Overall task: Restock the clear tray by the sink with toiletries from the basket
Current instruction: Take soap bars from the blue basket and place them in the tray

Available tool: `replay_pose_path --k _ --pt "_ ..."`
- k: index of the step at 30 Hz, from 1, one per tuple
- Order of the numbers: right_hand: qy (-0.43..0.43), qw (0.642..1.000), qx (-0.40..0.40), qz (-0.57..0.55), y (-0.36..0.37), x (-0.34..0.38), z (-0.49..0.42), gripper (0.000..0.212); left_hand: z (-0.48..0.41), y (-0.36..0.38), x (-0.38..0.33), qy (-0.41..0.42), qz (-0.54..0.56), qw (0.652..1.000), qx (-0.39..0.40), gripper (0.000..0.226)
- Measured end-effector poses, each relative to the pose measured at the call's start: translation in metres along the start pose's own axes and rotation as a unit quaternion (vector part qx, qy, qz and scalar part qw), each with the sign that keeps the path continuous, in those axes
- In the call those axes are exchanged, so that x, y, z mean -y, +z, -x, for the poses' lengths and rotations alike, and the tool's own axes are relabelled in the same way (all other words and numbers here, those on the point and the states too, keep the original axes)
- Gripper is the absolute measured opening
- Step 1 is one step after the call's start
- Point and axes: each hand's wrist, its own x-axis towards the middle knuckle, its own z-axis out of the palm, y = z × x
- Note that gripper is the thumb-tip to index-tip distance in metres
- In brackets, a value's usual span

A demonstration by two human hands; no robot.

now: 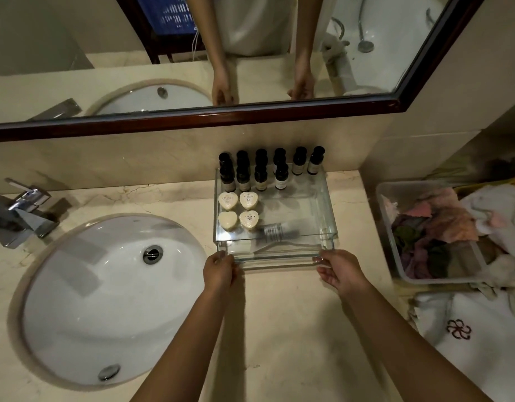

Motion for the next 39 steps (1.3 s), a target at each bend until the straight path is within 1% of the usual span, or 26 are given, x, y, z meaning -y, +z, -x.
replay_pose_path --k 3,7,14,18,22,26,32,39 --pt "0.002 1.0 0.004 -0.003 -0.005 -0.008 0.009 0.02 0.004 -0.008 0.008 0.003 -0.014 1.0 -0.005 0.024" --pt "0.006 1.0 0.007 -0.008 -0.01 -0.02 0.019 0.016 0.011 -0.017 0.02 0.01 -0.034 0.999 -0.008 0.03" --pt "0.004 1.0 0.017 -0.013 -0.023 -0.041 0.032 0.015 0.026 -0.03 0.04 0.026 -0.054 0.998 -0.003 0.028" --pt "0.013 1.0 0.006 -0.016 -0.031 -0.057 0.033 0.008 0.035 -0.037 0.053 0.019 -0.057 0.998 -0.002 0.028" --pt "0.017 1.0 -0.004 -0.015 -0.038 -0.069 0.036 0.01 0.042 -0.04 0.065 0.01 -0.048 0.999 0.001 0.033" --pt "0.02 1.0 -0.005 -0.015 -0.042 -0.077 0.043 0.013 0.053 -0.045 0.072 0.012 -0.065 0.998 0.001 0.038" --pt "0.025 1.0 -0.001 -0.006 -0.049 -0.081 0.047 0.011 0.063 -0.048 0.083 -0.001 -0.05 0.999 0.013 0.031" --pt "0.04 0.999 0.016 0.005 -0.05 -0.086 0.046 0.011 0.064 -0.051 0.083 0.0 -0.048 0.999 0.008 0.036"
